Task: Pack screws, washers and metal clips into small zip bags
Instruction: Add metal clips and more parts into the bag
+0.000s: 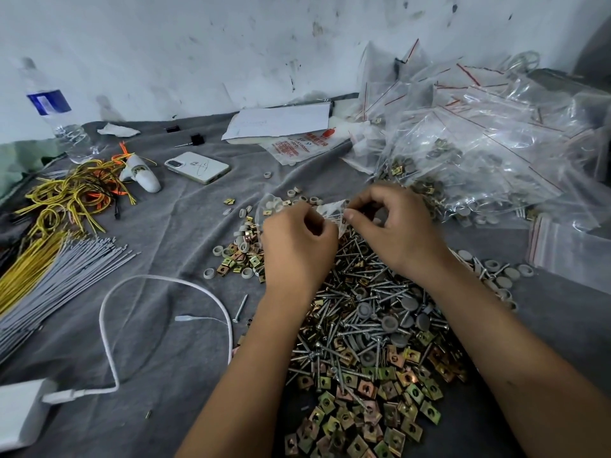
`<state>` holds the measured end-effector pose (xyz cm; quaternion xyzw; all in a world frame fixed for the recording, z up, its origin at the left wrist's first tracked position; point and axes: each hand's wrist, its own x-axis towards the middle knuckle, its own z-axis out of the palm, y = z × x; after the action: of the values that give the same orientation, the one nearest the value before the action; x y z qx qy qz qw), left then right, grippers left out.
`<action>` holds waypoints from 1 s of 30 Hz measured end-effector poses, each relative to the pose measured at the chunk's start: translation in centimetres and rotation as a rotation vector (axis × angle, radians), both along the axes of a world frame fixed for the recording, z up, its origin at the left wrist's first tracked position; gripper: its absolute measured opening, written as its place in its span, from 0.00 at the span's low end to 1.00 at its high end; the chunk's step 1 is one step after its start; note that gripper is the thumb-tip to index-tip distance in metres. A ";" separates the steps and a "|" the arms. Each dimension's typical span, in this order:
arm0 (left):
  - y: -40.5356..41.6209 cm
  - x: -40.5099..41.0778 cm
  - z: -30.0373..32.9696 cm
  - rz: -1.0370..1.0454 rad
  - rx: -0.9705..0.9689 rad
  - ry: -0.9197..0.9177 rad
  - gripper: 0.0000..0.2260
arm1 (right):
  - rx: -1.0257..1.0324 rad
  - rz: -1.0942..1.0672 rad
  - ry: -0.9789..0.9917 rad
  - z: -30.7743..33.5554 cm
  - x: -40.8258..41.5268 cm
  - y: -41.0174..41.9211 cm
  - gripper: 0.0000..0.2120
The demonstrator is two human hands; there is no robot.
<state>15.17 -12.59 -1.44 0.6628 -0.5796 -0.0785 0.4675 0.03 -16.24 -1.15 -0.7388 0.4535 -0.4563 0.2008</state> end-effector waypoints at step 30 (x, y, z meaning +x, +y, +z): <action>0.4 1.7 1.2 0.132 -0.306 0.700 0.08 | -0.034 0.078 0.672 0.3 -0.4 -0.2 0.15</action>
<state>16.91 -12.18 -0.24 0.5544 -0.3463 -0.1824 0.7345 -0.36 -16.39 -0.88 -0.8680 0.4579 -0.1870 0.0450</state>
